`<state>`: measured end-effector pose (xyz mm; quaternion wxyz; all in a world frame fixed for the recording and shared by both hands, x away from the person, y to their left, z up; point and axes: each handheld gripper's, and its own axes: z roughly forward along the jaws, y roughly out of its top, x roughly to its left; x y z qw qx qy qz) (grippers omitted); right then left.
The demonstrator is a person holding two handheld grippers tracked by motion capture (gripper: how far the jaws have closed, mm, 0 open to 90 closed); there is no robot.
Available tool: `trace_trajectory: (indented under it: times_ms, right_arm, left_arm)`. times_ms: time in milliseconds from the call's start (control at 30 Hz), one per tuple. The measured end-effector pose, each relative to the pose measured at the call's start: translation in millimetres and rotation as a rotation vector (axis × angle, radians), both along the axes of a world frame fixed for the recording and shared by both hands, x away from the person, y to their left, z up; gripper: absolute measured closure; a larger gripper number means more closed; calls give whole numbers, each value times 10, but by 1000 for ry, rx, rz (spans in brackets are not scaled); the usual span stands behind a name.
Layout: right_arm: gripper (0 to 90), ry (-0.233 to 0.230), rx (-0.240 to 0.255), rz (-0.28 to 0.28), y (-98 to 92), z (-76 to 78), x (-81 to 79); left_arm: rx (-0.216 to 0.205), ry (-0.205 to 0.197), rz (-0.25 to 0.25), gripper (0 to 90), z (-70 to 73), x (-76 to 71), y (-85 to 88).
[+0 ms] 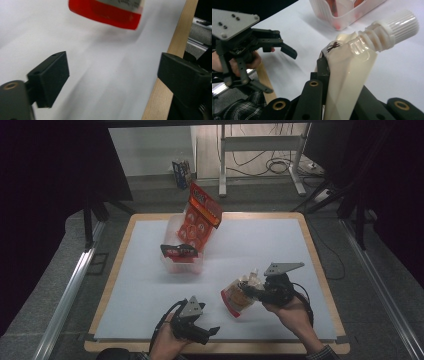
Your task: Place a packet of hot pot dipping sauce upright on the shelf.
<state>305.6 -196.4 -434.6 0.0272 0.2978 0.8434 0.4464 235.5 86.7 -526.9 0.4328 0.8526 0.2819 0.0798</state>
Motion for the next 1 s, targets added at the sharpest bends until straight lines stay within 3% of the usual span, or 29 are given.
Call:
trace_trajectory:
  times_ms: [200, 467, 667, 800, 1000]
  right_arm:
    - [866, -13, -14, -4, 22, 66, 101]
    - [867, -36, -22, -13, 46, 169, 260]
    - [867, -47, -18, -15, 98, 223, 403]
    - [867, -59, -23, -12, 164, 263, 504]
    - [868, -76, -32, 1, 276, 317, 674]
  left_arm:
    - [22, -16, 2, 39, 19, -29, 59]
    - [-2, -10, 37, 29, 52, -57, 233]
    - [21, -26, 56, 28, 60, -101, 313]
    - [57, -40, 76, 28, 58, -112, 358]
    - [68, -43, 104, 27, 58, -122, 441]
